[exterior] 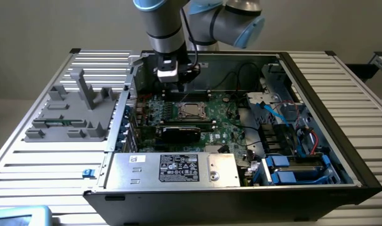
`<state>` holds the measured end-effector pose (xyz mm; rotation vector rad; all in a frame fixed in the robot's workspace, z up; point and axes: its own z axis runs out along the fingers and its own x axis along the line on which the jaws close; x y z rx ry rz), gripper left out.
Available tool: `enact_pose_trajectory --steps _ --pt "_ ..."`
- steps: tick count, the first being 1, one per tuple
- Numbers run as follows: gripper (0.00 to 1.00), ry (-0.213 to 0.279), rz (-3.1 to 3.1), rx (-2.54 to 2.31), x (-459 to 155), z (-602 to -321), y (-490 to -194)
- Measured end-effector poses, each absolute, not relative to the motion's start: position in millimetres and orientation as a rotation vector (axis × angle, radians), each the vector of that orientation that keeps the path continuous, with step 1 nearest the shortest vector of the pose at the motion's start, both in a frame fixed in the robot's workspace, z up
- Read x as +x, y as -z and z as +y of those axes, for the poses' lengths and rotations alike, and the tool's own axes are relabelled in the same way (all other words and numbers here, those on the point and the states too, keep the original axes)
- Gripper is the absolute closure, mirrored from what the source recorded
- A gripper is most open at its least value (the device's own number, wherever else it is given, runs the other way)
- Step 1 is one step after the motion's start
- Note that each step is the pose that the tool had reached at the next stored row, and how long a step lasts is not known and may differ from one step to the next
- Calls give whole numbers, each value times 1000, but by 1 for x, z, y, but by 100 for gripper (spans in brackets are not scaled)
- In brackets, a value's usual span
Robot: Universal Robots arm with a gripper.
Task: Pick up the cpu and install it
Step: 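Install the first cpu locking lever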
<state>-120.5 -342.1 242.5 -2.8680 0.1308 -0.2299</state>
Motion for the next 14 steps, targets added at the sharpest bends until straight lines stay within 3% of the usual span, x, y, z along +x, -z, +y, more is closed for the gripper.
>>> enact_pose_trajectory --steps 14 --pt "89 236 200 -2855 -123 -342 -239"
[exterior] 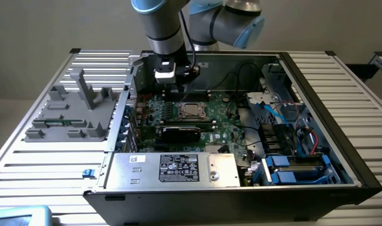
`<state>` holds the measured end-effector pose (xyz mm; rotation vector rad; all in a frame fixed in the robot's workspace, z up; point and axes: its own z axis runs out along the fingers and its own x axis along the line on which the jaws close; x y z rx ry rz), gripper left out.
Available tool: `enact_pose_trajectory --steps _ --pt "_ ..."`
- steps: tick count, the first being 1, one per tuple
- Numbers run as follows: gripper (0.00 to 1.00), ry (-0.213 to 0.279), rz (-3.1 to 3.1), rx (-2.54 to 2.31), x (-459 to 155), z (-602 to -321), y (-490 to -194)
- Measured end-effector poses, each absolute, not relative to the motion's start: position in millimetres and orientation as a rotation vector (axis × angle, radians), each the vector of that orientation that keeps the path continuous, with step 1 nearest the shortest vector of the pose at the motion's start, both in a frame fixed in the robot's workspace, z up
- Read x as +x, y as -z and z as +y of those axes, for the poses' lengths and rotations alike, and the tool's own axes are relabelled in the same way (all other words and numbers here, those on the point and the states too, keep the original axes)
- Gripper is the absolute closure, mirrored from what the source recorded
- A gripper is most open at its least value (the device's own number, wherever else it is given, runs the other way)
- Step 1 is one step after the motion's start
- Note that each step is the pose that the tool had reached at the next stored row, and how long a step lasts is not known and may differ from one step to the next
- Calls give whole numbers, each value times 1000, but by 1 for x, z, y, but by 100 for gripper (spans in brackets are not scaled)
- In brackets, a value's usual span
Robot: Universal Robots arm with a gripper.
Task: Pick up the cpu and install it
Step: 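Install the first cpu locking lever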
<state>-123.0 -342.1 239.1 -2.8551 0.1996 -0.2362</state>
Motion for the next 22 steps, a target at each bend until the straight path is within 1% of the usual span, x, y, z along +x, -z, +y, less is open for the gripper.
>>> enact_pose_trajectory --steps 17,22 --pt "89 260 415 -2805 -127 -342 -230" --pt "89 259 436 -2803 -129 -342 -227"
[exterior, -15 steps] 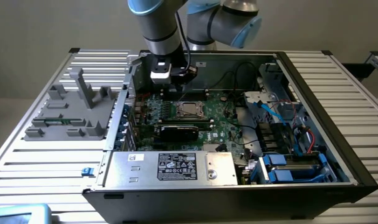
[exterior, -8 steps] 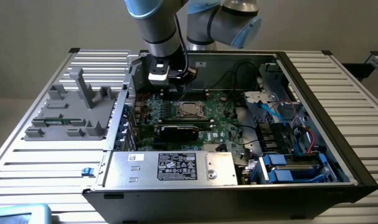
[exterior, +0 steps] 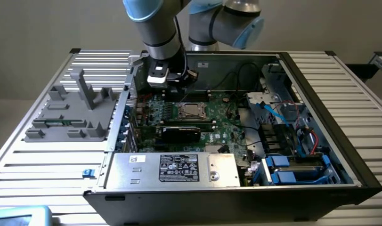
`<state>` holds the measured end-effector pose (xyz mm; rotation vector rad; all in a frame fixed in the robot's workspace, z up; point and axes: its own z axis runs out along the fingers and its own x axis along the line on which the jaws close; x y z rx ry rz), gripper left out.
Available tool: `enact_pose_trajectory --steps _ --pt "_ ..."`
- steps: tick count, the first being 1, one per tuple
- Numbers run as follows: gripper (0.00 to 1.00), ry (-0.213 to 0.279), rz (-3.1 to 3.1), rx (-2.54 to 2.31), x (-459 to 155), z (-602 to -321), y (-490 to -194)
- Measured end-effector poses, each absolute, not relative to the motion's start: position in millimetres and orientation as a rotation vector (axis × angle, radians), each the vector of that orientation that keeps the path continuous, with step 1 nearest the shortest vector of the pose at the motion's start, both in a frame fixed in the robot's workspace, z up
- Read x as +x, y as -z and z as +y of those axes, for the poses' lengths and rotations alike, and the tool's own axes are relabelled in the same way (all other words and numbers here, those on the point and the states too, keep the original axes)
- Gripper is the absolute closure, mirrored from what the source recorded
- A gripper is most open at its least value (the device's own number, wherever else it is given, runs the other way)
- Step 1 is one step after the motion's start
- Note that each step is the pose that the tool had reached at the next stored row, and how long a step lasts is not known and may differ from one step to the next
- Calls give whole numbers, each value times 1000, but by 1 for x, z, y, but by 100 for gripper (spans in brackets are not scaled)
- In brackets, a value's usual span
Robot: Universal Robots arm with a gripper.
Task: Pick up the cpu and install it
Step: 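Install the first cpu locking lever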
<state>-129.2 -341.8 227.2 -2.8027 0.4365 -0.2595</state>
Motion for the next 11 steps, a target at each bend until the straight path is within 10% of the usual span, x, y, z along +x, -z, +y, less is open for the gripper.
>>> enact_pose_trajectory --steps 11 --pt "89 261 445 -2801 -132 -340 -223"
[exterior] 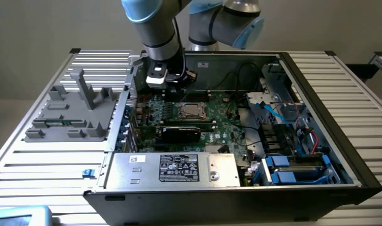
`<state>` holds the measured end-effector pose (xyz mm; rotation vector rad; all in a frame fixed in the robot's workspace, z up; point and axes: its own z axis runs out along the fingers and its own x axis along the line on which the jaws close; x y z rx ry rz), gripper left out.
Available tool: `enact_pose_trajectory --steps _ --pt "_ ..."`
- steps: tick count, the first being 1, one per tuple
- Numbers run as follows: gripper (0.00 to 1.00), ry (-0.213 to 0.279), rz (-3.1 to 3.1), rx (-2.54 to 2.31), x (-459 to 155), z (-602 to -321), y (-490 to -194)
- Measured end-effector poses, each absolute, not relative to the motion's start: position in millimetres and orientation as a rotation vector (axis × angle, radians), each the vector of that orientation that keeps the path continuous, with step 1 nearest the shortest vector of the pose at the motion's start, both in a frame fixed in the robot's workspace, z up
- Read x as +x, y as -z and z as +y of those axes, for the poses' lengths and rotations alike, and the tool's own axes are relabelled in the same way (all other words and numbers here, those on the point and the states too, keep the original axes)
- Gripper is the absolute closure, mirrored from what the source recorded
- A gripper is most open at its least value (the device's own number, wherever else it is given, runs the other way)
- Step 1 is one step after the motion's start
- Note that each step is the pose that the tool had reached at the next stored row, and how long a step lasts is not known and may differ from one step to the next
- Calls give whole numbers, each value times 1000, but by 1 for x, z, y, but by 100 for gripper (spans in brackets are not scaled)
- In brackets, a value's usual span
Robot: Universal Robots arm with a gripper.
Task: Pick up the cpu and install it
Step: 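Install the first cpu locking lever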
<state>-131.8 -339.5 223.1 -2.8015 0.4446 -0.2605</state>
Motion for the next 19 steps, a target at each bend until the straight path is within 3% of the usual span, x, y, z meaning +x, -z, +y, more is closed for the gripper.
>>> enact_pose_trajectory --steps 19 --pt "89 264 500 -2773 -136 -337 -212"
